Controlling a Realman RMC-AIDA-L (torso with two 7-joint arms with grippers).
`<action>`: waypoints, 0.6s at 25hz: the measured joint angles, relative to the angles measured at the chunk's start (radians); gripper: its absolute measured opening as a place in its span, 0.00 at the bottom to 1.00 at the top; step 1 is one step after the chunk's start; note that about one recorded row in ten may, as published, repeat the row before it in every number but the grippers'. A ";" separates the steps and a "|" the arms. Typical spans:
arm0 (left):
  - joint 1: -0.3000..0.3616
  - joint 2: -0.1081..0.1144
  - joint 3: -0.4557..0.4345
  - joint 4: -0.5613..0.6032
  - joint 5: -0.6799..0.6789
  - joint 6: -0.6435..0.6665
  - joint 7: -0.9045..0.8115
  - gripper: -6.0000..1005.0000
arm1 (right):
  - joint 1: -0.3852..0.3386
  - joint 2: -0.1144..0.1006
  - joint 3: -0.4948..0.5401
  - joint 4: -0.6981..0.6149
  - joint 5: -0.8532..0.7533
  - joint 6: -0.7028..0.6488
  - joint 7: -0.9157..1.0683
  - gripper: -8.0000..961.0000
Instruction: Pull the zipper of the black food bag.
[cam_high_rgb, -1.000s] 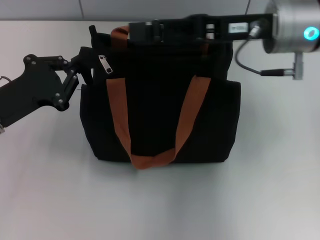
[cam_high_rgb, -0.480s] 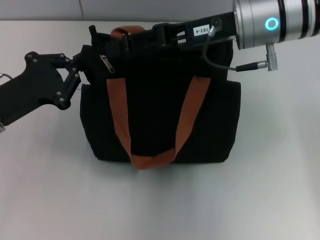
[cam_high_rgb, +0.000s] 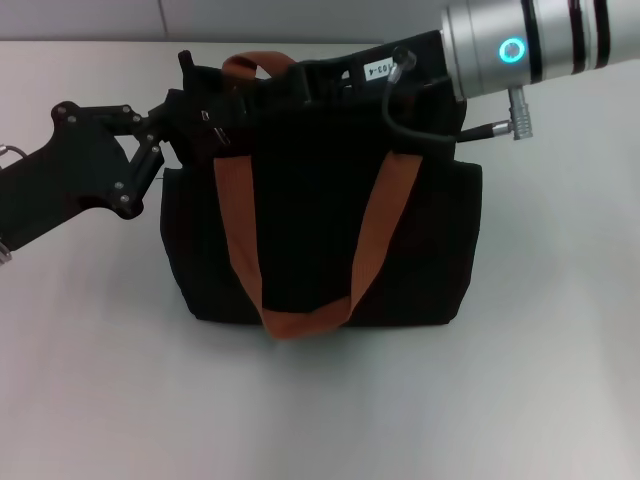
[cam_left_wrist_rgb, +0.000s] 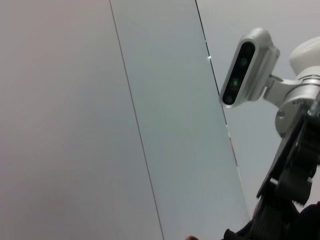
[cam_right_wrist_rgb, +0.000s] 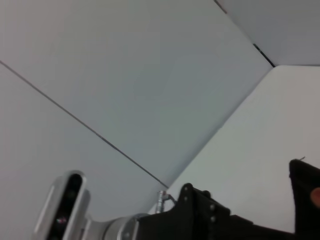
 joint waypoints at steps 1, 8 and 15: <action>-0.001 0.001 0.000 0.000 0.000 0.005 -0.003 0.05 | 0.003 0.000 -0.021 0.000 0.000 0.018 0.000 0.55; -0.007 0.001 0.000 0.000 -0.001 0.009 -0.011 0.05 | 0.018 0.005 -0.066 0.000 0.001 0.065 0.000 0.55; -0.012 0.000 0.000 -0.002 -0.001 0.006 -0.014 0.05 | 0.031 0.008 -0.086 0.000 0.002 0.078 -0.002 0.54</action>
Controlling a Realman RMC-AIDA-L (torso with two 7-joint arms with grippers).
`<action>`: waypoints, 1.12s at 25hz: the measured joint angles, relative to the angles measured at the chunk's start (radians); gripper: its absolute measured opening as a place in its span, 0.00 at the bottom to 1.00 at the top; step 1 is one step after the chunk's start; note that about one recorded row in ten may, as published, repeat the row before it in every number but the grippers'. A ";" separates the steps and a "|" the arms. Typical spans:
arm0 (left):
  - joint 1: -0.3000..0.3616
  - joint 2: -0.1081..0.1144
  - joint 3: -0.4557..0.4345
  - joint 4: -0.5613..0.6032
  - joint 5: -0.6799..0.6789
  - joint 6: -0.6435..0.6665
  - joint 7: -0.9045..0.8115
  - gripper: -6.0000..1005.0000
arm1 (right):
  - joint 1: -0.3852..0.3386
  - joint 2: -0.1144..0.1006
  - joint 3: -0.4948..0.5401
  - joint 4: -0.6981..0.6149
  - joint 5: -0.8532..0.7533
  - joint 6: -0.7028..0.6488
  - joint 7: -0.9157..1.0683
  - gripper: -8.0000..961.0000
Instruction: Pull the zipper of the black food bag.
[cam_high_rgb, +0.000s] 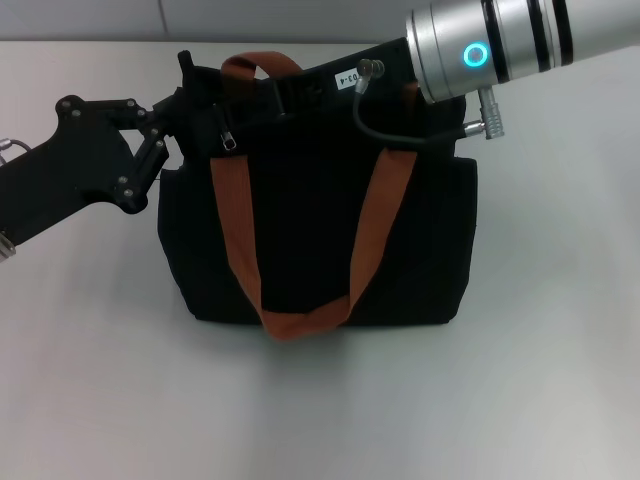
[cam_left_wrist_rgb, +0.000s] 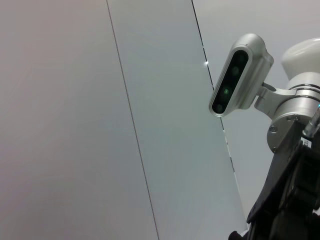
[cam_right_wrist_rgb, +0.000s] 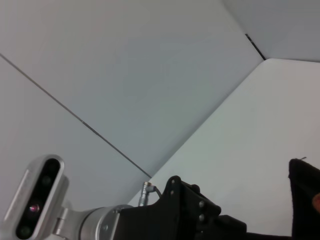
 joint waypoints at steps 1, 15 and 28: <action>-0.001 0.000 0.000 -0.001 0.000 -0.001 0.000 0.05 | 0.000 0.000 -0.008 0.000 0.000 0.010 0.000 0.54; -0.006 0.000 -0.002 -0.002 -0.001 0.000 -0.006 0.06 | -0.006 0.000 -0.031 -0.012 -0.002 0.024 -0.003 0.16; -0.004 0.000 -0.002 -0.004 -0.010 0.002 -0.013 0.06 | -0.018 -0.002 -0.059 -0.068 -0.006 0.022 -0.001 0.06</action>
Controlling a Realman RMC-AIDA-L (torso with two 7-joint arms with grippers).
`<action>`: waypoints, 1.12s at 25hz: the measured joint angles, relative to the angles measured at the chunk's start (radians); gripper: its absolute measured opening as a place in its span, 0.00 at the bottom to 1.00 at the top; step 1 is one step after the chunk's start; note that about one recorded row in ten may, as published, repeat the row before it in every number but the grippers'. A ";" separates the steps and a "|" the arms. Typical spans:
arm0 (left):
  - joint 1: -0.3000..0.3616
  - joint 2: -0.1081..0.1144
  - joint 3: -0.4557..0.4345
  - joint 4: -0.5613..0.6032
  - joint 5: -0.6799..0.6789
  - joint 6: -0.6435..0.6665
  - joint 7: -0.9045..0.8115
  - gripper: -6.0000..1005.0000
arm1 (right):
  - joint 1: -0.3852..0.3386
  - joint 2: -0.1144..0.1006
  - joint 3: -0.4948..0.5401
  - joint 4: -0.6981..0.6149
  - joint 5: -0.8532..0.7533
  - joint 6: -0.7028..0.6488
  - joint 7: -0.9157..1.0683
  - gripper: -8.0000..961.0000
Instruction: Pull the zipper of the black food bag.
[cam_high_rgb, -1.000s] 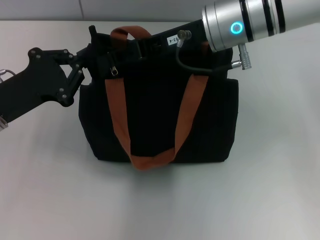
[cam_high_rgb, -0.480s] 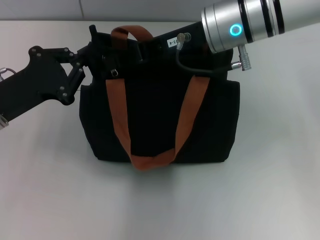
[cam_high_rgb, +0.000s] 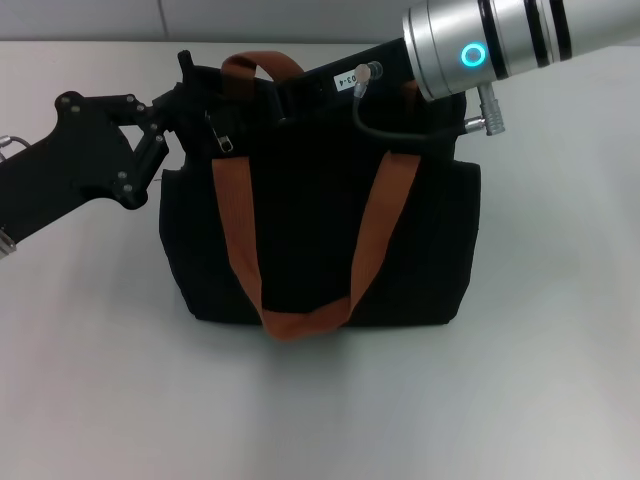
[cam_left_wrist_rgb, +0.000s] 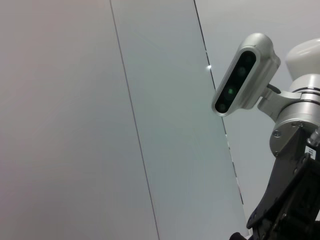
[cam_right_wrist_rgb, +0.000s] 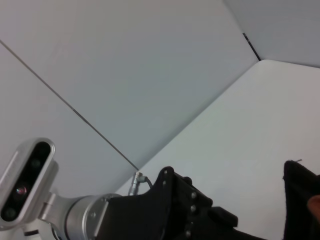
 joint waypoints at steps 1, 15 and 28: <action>0.000 0.000 0.000 0.000 -0.002 -0.001 0.000 0.07 | -0.002 -0.001 -0.005 -0.011 -0.006 0.000 0.011 0.04; 0.002 0.000 0.000 -0.004 -0.018 -0.006 -0.013 0.07 | -0.017 -0.001 -0.018 -0.101 -0.085 0.004 0.092 0.01; 0.006 0.000 0.000 -0.003 -0.027 -0.020 -0.014 0.08 | -0.076 0.001 -0.039 -0.253 -0.177 0.000 0.213 0.00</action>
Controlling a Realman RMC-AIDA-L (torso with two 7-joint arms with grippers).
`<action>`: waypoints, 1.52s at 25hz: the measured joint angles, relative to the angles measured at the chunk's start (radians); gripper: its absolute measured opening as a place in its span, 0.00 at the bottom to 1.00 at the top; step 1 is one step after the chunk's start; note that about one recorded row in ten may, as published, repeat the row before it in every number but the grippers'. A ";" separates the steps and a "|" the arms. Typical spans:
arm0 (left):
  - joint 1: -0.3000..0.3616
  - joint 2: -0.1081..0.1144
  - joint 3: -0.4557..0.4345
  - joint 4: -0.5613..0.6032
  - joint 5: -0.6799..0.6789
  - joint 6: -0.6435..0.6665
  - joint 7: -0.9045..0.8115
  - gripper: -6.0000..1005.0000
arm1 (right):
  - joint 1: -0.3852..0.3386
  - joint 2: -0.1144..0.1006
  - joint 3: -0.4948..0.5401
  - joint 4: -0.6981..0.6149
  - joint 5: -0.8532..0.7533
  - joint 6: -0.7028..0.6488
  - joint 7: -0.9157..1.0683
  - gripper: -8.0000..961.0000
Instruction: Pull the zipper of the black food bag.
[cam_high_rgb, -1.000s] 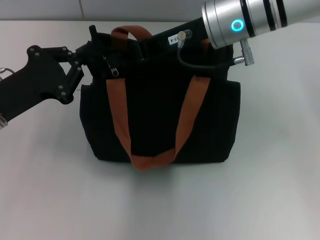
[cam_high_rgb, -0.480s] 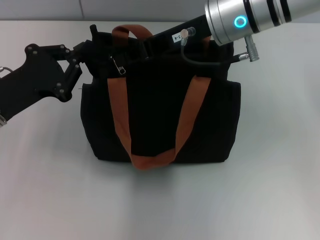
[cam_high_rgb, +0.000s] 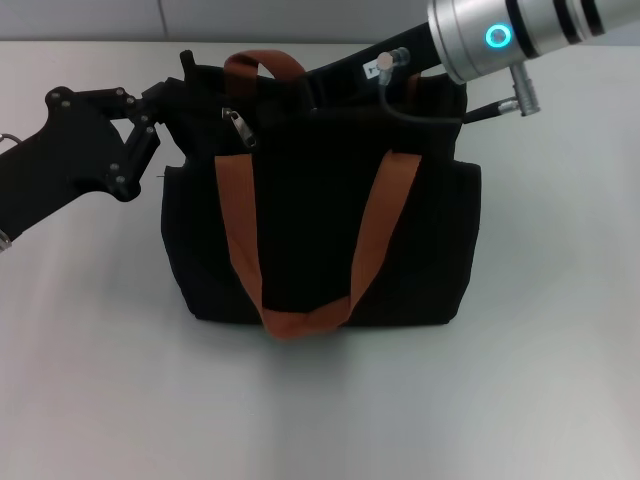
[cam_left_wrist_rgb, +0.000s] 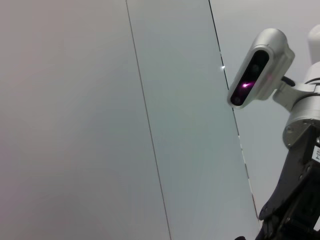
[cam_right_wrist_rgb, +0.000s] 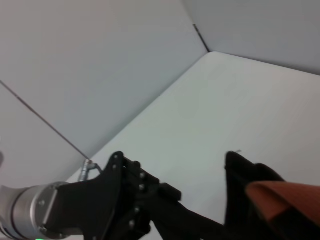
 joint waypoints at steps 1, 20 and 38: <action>0.000 0.000 0.000 0.000 0.000 0.000 0.000 0.08 | 0.000 0.000 0.000 0.000 0.000 0.000 0.000 0.00; -0.008 -0.003 0.005 -0.002 -0.002 -0.012 -0.001 0.08 | -0.020 -0.001 -0.018 -0.006 0.074 -0.015 0.002 0.12; -0.015 -0.002 0.001 -0.002 -0.002 -0.005 -0.012 0.09 | 0.027 0.002 -0.037 0.105 0.151 -0.009 -0.015 0.21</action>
